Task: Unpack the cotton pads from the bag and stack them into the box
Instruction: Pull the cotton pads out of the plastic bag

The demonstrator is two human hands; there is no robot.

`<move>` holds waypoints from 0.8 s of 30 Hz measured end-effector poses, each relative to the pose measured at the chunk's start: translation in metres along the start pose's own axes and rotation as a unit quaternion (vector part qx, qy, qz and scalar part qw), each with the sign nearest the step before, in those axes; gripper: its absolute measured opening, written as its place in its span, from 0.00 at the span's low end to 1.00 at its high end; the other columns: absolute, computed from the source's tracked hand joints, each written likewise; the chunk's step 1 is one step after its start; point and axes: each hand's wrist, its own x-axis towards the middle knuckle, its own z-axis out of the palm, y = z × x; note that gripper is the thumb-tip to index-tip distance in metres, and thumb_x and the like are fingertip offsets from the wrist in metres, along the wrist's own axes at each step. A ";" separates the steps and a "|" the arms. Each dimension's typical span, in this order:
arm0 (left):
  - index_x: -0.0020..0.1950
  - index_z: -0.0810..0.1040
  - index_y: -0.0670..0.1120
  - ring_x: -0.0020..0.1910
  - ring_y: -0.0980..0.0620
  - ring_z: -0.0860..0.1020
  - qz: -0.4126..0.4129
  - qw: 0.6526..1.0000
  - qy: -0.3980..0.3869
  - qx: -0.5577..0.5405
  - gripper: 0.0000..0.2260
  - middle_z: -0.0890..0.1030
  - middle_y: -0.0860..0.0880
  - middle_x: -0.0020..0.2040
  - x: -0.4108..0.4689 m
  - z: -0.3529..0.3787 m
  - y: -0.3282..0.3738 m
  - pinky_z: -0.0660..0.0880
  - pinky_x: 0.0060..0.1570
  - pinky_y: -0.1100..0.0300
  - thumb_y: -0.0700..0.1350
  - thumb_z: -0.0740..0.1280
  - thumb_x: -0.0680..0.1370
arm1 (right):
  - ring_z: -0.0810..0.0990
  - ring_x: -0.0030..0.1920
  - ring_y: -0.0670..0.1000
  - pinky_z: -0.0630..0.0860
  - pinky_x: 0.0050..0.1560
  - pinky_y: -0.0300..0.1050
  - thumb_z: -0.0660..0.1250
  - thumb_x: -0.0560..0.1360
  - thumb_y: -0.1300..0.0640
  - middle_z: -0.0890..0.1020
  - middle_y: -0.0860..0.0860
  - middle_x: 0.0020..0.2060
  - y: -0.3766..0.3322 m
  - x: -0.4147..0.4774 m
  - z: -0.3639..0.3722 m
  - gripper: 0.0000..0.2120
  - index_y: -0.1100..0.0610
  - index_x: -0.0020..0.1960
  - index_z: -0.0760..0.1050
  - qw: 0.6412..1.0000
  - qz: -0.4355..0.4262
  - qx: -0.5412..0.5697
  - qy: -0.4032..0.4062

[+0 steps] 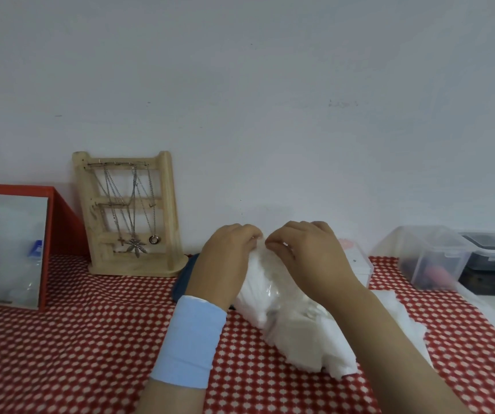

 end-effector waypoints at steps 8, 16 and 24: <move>0.44 0.75 0.51 0.41 0.57 0.76 -0.113 0.990 -0.079 -0.041 0.10 0.78 0.56 0.40 -0.008 0.002 -0.020 0.67 0.38 0.69 0.53 0.65 0.82 | 0.79 0.41 0.40 0.72 0.44 0.34 0.77 0.71 0.52 0.82 0.40 0.40 0.007 -0.005 -0.005 0.07 0.43 0.46 0.81 0.949 0.184 0.119 -0.229; 0.51 0.80 0.56 0.45 0.67 0.76 -0.144 0.978 -0.136 -0.070 0.03 0.79 0.62 0.45 -0.009 -0.006 -0.031 0.68 0.42 0.73 0.49 0.71 0.79 | 0.77 0.41 0.41 0.77 0.49 0.42 0.66 0.80 0.53 0.84 0.41 0.46 0.003 -0.005 -0.002 0.08 0.47 0.50 0.84 0.972 0.138 0.082 -0.174; 0.57 0.82 0.48 0.48 0.53 0.79 -0.188 0.970 -0.156 0.020 0.08 0.84 0.50 0.51 -0.015 0.008 -0.050 0.77 0.50 0.60 0.43 0.63 0.83 | 0.77 0.36 0.40 0.71 0.35 0.31 0.72 0.77 0.52 0.77 0.41 0.49 0.008 -0.008 -0.003 0.06 0.47 0.51 0.76 0.964 0.165 0.103 -0.180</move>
